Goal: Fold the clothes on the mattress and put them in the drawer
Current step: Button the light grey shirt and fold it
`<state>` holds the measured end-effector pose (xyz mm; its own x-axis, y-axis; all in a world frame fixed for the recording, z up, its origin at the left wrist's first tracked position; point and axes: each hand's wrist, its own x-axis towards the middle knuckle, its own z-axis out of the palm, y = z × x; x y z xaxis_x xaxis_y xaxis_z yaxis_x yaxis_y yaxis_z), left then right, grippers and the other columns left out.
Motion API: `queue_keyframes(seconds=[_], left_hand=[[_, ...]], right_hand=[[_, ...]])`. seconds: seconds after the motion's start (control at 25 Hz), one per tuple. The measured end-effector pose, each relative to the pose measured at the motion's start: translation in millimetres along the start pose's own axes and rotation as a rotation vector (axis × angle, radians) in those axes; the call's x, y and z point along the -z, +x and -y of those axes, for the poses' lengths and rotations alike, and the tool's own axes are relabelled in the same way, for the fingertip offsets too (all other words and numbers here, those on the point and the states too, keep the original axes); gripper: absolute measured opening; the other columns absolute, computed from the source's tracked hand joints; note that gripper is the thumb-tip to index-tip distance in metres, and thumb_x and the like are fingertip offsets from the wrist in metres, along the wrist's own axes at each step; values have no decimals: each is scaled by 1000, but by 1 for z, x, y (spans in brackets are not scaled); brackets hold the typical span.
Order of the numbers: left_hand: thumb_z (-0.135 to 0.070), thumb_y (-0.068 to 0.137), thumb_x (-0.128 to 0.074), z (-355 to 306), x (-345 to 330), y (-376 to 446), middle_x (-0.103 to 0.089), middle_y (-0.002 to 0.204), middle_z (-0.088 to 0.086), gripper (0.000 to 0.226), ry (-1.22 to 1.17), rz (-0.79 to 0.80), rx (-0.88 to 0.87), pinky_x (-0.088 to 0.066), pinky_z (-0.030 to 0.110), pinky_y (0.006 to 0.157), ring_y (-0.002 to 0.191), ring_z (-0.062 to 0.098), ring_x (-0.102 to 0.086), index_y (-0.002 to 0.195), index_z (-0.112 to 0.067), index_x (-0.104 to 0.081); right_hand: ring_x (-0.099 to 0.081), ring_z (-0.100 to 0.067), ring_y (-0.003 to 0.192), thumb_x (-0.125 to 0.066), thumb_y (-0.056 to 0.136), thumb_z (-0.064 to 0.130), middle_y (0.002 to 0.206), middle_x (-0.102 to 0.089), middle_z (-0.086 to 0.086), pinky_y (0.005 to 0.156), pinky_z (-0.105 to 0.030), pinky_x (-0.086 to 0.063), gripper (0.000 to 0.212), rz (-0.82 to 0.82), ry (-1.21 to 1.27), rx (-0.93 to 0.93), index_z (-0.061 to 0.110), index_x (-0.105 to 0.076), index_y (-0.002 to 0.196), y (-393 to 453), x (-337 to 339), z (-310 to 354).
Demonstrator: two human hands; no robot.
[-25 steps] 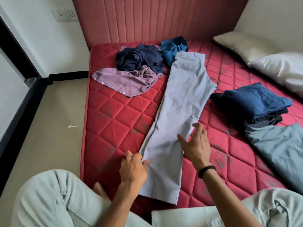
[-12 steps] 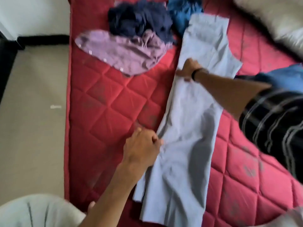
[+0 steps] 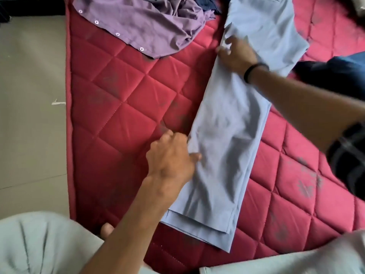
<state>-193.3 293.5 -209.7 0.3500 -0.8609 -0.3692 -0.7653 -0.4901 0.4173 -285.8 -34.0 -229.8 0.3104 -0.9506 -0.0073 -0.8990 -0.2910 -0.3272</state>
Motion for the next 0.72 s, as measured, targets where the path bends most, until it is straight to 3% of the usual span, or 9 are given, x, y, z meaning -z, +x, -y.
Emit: queue_keyframes(seconds=[0.12, 0.24, 0.36, 0.44, 0.48, 0.56, 0.6, 0.68, 0.72], left_hand=[[-55, 89, -73, 2, 0, -23, -57, 134, 6, 54, 124, 96, 42, -48, 44, 95, 122, 38, -57, 124, -16, -61], [-57, 86, -75, 8, -4, -33, -59, 132, 7, 56, 92, 80, 72, -48, 43, 97, 121, 36, -58, 122, -17, -60], [-53, 92, -69, 9, -17, -57, -59, 133, 11, 61, 49, 1, 55, -46, 45, 98, 121, 38, -58, 138, -22, -43], [-40, 94, -70, 17, -22, -77, -60, 134, 10, 73, -86, 27, 17, -46, 43, 99, 121, 37, -60, 151, -32, -25], [-32, 94, -71, 21, -20, -86, -60, 137, 2, 78, -219, 58, -42, -46, 41, 101, 122, 28, -61, 154, -39, -21], [-19, 95, -71, 24, -6, -101, -58, 138, -16, 72, -573, 133, -176, -46, 33, 108, 120, 0, -61, 149, -47, -32], [-15, 95, -72, 21, 5, -109, -60, 136, -19, 64, -739, 176, -223, -49, 29, 106, 118, -5, -61, 144, -45, -43], [-11, 96, -70, 6, 24, -123, -68, 132, -12, 46, -978, 266, -223, -54, 25, 99, 117, 4, -66, 136, -33, -61], [-10, 96, -68, -2, 32, -131, -71, 128, -6, 36, -1036, 286, -208, -56, 25, 94, 112, 10, -69, 129, -25, -68]], right_hand=[[-34, -38, 146, -29, 92, 74, 160, -35, -15, 116, -60, -30, 79, 36, -82, 119, 28, -35, 156, -129, -16, -6], [-12, -32, 157, -27, 102, 67, 170, -16, -6, 122, -61, -14, 65, 46, -115, 153, 37, -23, 160, -254, -43, -23], [-32, -36, 150, -36, 106, 33, 161, -36, -11, 123, -50, -25, 48, -84, 54, 252, 22, -43, 152, -304, -38, -49], [-47, -36, 139, -34, 93, 14, 149, -50, -13, 120, -44, -34, 54, -98, 146, 349, 11, -56, 141, -320, -27, -62], [-49, -34, 138, -31, 85, 12, 147, -53, -12, 118, -45, -38, 60, -67, 161, 388, 9, -60, 137, -329, -19, -65], [-45, -28, 142, -29, 77, 16, 151, -52, -5, 117, -49, -38, 72, 25, 167, 463, 15, -57, 143, -341, -2, -68], [-40, -25, 147, -33, 78, 22, 157, -46, 0, 119, -49, -34, 74, 56, 142, 481, 23, -48, 151, -345, 7, -67], [-30, -19, 152, -52, 84, 39, 165, -33, 7, 122, -47, -28, 79, 64, 92, 502, 34, -31, 160, -356, 20, -63], [-31, -18, 152, -63, 84, 43, 164, -34, 8, 122, -46, -29, 82, 20, 124, 523, 34, -31, 159, -364, 25, -60]])
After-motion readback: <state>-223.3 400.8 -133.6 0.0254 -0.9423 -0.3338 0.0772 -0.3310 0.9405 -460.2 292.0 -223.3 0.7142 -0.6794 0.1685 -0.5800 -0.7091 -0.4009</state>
